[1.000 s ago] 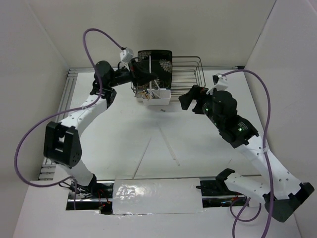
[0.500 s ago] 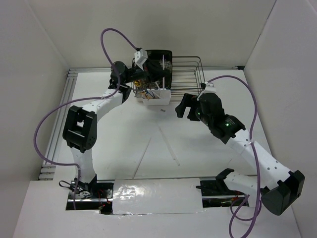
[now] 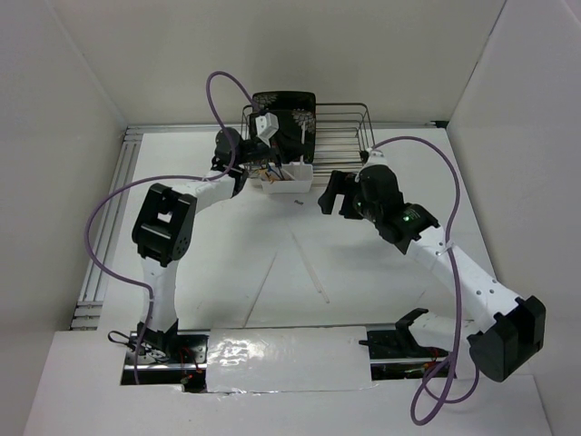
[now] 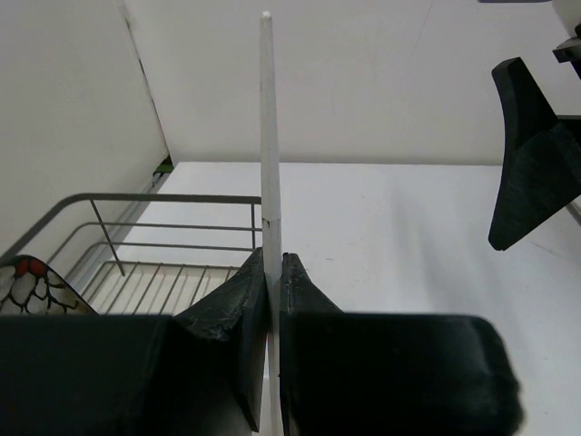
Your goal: Sort the eating utensils into containers
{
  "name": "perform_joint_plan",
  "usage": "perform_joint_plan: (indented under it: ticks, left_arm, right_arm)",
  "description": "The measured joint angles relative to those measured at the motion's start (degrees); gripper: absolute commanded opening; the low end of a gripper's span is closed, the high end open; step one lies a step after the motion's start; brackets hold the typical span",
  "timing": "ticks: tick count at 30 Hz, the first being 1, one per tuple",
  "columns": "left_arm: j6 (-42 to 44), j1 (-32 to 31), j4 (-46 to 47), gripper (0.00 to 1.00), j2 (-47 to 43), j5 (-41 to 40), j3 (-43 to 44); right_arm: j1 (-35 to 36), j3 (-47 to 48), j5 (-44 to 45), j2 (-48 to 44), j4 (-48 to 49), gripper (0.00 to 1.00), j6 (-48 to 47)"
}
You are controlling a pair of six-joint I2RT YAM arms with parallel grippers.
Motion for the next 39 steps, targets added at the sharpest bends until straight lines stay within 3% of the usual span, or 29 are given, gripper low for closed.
perform_joint_plan:
  ticks: [1, 2, 4, 5, 12, 17, 22, 27, 33, 35, 39]
  left_arm:
    - [0.44, 0.00, 0.55, 0.15, 0.00, 0.09, 0.00]
    - [0.90, 0.00, 0.92, 0.27, 0.00, 0.22, 0.00]
    - [1.27, 0.00, 1.36, 0.37, 0.00, 0.33, -0.26]
    - [1.29, 0.00, 1.75, 0.47, 0.00, 0.42, -0.50]
    - [1.75, 0.00, 2.10, 0.70, -0.15, 0.22, -0.72]
    - [3.74, 0.20, -1.79, 0.75, -1.16, -1.11, 0.98]
    - [3.76, 1.62, -11.56, 0.83, -6.29, -6.78, 5.46]
    - [5.55, 4.59, -27.65, 0.91, -18.38, -15.04, 8.26]
    - [8.48, 6.01, -52.26, 0.93, -34.69, -28.70, 9.14]
    - [8.37, 6.84, -61.81, 0.94, -42.03, -32.94, 5.95]
    - [7.65, 8.28, -70.12, 0.94, -49.51, -36.33, -0.70]
  right_arm:
    - [-0.13, 0.02, -0.31, 0.22, 0.11, 1.00, -0.15]
    - [-0.33, 0.02, -0.63, 0.46, 0.26, 1.00, -0.42]
    - [-0.74, 0.02, -1.22, 0.94, 0.44, 1.00, -0.87]
    - [-0.90, 0.02, -1.70, 1.14, 0.46, 1.00, -1.16]
    - [-1.11, 0.00, -5.68, 2.73, 0.66, 1.00, -3.43]
    - [-1.11, -0.74, -8.31, 3.76, 1.07, 0.99, -5.68]
    - [-0.96, -2.80, -10.75, 5.84, 1.53, 0.91, -8.50]
    - [1.42, -4.59, -10.82, 12.44, 1.75, 0.83, -9.25]
    - [7.96, -4.81, -9.07, 17.90, 1.77, 0.77, -9.09]
    - [10.27, -4.83, -8.41, 19.80, 1.77, 0.75, -8.83]
    - [13.18, -5.84, -7.63, 21.84, 1.99, 0.72, -8.11]
